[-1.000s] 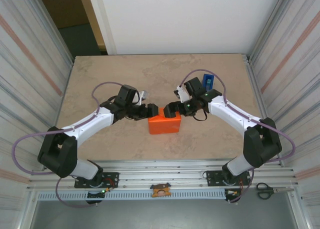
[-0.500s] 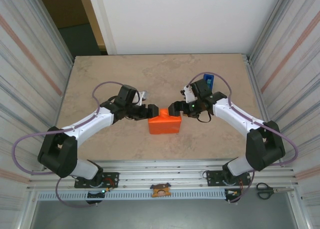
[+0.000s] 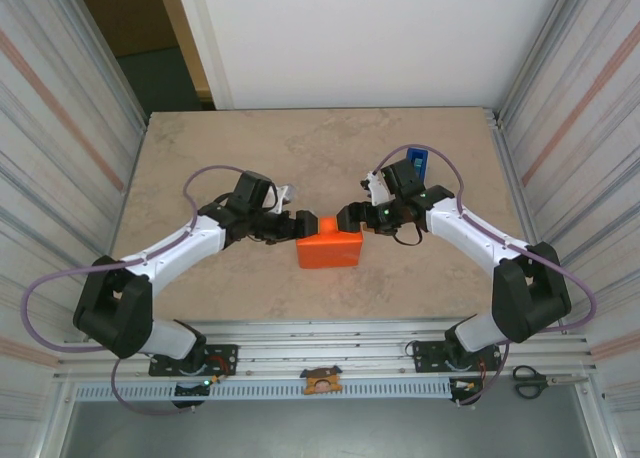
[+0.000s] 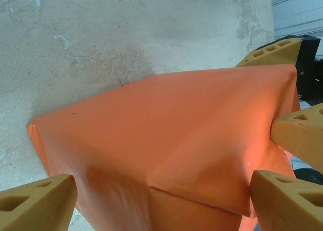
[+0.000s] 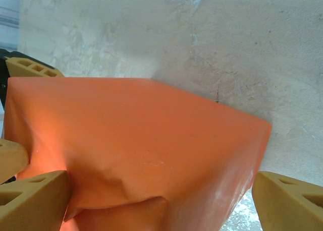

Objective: Wrap the gift box in paper
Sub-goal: Fold the wrapping paper for the gift box.

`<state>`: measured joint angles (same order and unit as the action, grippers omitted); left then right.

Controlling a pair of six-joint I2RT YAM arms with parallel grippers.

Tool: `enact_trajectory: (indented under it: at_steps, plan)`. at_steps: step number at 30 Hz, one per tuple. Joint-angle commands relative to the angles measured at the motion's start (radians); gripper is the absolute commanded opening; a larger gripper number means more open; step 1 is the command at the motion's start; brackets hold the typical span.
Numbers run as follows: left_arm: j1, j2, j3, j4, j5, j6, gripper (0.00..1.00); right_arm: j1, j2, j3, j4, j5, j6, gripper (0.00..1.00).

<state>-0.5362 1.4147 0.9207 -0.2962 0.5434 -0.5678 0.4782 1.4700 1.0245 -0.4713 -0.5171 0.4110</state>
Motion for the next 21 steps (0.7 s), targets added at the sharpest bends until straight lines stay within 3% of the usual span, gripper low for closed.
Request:
enact_trajectory:
  at_steps: [1,9,13,16,21]
  plan:
    - [0.000,0.013,-0.002,-0.055,0.012,0.043,0.86,0.009,0.003,-0.030,-0.082,0.040,-0.018,0.91]
    - [-0.001,0.021,-0.038,-0.061,0.006,0.075,0.82,0.010,-0.014,0.043,-0.070,0.045,-0.010,0.96]
    - [-0.001,0.025,-0.046,-0.047,0.005,0.071,0.81,-0.001,-0.056,0.138,-0.094,0.109,-0.026,0.99]
    - [0.000,0.023,-0.043,-0.050,0.003,0.074,0.81,-0.022,-0.124,0.153,-0.063,0.178,-0.040,0.98]
    - [0.000,0.007,-0.052,-0.047,-0.005,0.073,0.81,-0.057,-0.243,0.129,-0.018,0.413,0.005,0.98]
